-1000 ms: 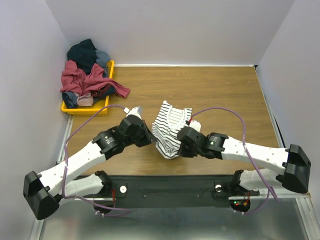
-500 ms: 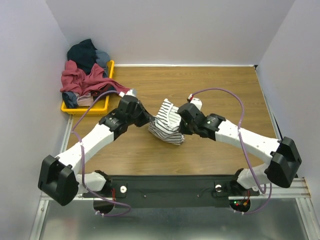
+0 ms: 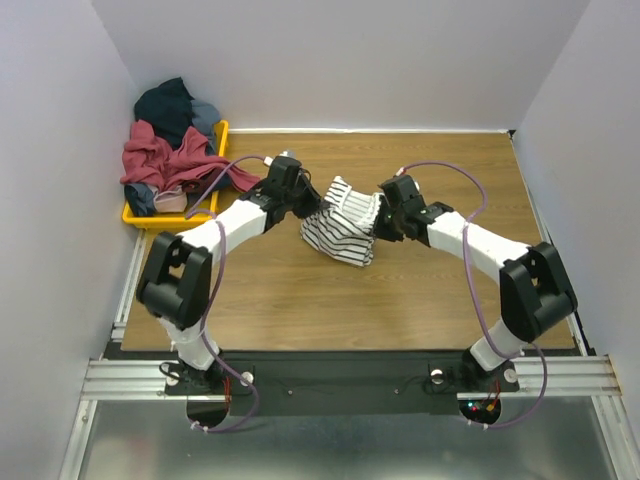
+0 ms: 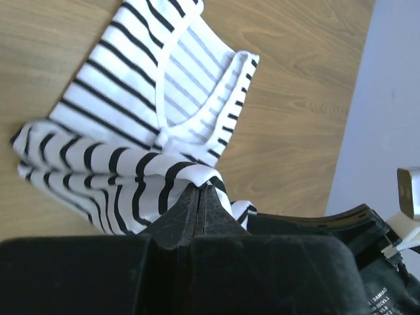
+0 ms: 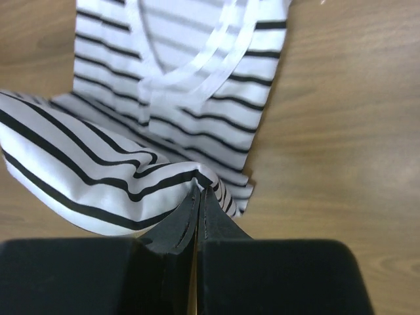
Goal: Fold and stack the tank tops
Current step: Fold the tank top
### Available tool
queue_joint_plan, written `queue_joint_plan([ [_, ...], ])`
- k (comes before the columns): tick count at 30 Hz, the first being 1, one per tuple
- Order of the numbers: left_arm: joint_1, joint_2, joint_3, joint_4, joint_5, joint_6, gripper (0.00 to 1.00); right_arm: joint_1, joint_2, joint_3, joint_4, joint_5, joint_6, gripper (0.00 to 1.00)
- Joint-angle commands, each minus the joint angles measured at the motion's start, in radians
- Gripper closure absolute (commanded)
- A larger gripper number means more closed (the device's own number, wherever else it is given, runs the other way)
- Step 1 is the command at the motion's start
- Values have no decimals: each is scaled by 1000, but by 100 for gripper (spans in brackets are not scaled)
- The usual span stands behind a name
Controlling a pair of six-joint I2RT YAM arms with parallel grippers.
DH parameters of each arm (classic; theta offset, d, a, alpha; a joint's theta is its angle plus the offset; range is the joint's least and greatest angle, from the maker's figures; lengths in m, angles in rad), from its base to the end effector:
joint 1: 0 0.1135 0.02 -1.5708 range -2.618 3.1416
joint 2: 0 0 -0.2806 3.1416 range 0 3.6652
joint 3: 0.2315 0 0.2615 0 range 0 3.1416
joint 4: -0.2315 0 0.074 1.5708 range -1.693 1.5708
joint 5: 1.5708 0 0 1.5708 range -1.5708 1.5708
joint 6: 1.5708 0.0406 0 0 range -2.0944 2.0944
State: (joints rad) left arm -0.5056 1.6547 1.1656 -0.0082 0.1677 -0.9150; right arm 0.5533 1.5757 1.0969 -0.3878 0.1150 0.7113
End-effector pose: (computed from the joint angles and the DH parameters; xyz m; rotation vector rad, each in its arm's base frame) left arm 0.3437 -0.1980 0.2721 -0.3440 2.2057 -1.0071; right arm 0.2993 0.1794 0.2429 0.2476 2.4638 0.4226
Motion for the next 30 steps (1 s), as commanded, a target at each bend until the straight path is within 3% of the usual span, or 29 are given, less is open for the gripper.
queue_joint_plan([
  [1,13,94,135,66,38,-13,100,-81,76,27,130,-110,-27,100],
  [6,16,156,217,54,67,-28,100,-93,118,51,155,-184,-30,100],
  [11,21,-31,21,43,27,-33,100,-79,24,-46,164,-207,-27,100],
  [15,21,-208,-197,45,23,-64,100,5,-80,-140,161,-175,11,100],
  [22,21,-496,-518,-68,4,-91,100,314,-195,-282,159,-83,167,99],
  [26,21,-675,-598,-192,-42,-105,100,480,-224,-321,159,-22,265,100],
  [30,21,-844,-621,-333,-112,-131,100,682,-168,-246,159,43,329,100],
])
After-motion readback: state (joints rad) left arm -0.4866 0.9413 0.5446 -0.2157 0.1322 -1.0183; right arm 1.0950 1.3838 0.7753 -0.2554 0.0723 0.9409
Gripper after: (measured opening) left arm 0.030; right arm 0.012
